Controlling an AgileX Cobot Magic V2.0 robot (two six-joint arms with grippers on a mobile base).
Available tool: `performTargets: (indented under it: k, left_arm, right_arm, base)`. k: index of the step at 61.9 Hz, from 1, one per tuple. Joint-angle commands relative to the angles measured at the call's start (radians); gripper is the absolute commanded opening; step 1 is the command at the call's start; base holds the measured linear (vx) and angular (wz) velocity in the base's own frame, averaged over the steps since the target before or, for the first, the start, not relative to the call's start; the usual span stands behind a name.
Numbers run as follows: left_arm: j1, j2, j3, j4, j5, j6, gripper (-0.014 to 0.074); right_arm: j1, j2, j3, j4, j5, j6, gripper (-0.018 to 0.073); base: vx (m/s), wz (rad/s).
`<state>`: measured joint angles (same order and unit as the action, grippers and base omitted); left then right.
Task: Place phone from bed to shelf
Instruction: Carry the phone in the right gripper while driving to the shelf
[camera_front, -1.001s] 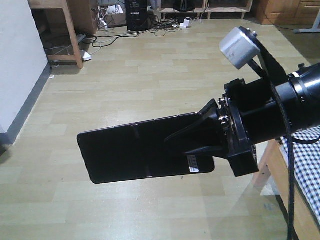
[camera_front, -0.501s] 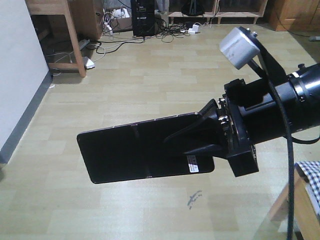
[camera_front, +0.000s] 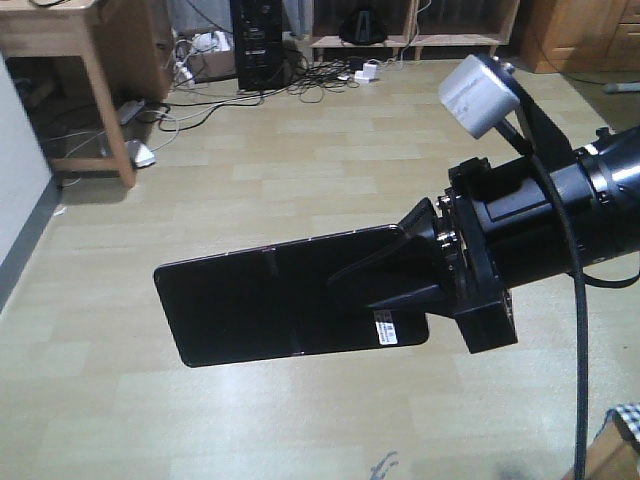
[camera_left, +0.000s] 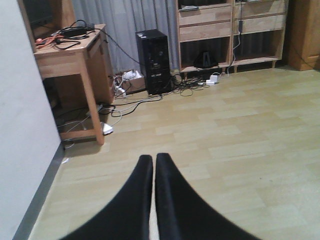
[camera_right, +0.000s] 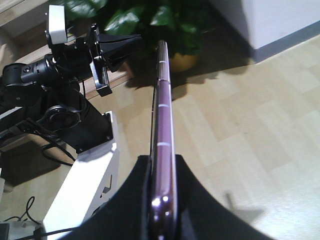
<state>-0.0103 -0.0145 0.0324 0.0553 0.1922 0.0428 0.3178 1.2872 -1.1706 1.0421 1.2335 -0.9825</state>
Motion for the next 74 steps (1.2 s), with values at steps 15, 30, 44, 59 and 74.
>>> performTargets:
  k: [15, 30, 44, 59, 74]
  left_arm:
    - [-0.002, -0.009, -0.026, -0.005, -0.074, -0.004, 0.0001]
    - [-0.002, -0.009, -0.026, -0.005, -0.074, -0.004, 0.0001]
    - [-0.002, -0.009, -0.026, -0.005, -0.074, -0.004, 0.0001]
    - [-0.002, -0.009, -0.026, -0.005, -0.074, -0.004, 0.0001]
    - [-0.002, -0.009, -0.026, -0.005, -0.074, -0.004, 0.0001]
  right_arm:
    - [0.0, -0.025, -0.026, 0.087, 0.055, -0.007, -0.0001]
    - [0.0, -0.025, -0.026, 0.087, 0.055, -0.007, -0.0001]
    - [0.0, -0.025, -0.026, 0.087, 0.055, -0.007, -0.0001]
    - [0.0, -0.025, -0.026, 0.087, 0.055, -0.007, -0.0001]
    - [0.0, -0.025, -0.026, 0.087, 0.055, -0.007, -0.0001]
  base:
    - [0.43, -0.22]
    - [0.42, -0.18]
    - [0.41, -0.15]
    - [0.41, -0.13]
    - [0.41, -0.15]
